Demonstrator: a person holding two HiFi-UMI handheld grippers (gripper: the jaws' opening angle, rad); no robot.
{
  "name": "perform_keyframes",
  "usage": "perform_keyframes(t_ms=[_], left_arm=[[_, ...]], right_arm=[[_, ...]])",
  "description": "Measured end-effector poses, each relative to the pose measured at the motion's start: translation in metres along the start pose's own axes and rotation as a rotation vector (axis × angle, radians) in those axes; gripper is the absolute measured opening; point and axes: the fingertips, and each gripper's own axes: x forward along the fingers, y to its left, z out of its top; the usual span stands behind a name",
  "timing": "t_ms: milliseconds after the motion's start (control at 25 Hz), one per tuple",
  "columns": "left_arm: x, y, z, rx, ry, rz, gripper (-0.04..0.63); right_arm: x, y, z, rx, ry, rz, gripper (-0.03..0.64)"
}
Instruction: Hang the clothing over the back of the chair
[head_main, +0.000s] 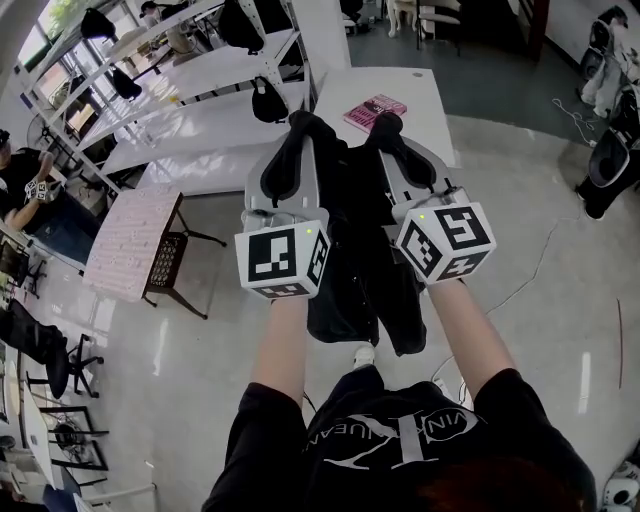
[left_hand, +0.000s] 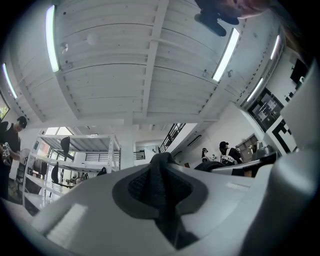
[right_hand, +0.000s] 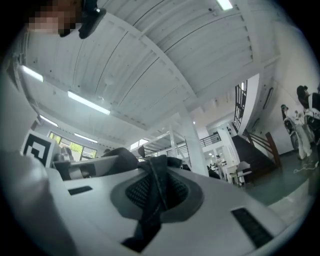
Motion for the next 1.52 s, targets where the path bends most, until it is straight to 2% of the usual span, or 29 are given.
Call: perform_keyframes(t_ms=[240, 440, 760, 1200, 1440, 1520], left_arm=[[0.029, 0.010, -0.058, 0.052, 0.062, -0.018, 0.038], [0.056, 0.027, -0.114, 0.051, 0.125, -0.020, 0.038], [0.070, 0.045, -0.200, 0.065, 0.214, -0.025, 0.039], [0.064, 0.038, -0.291, 0.126, 0.366, -0.081, 0.040], [0.061, 0.024, -0.319, 0.114, 0.434, -0.144, 0.041], [0.062, 0.021, -0.325, 0.112, 0.452, -0.154, 0.041]], right_arm=[[0.032, -0.018, -0.062, -0.079, 0.102, -0.043, 0.021], [0.055, -0.045, -0.105, -0.097, 0.173, -0.094, 0.021], [0.078, -0.069, -0.179, -0.161, 0.328, -0.114, 0.023], [0.070, -0.086, -0.274, -0.238, 0.565, -0.081, 0.022], [0.058, -0.088, -0.300, -0.189, 0.665, -0.043, 0.026], [0.054, -0.089, -0.305, -0.166, 0.689, -0.027, 0.065]])
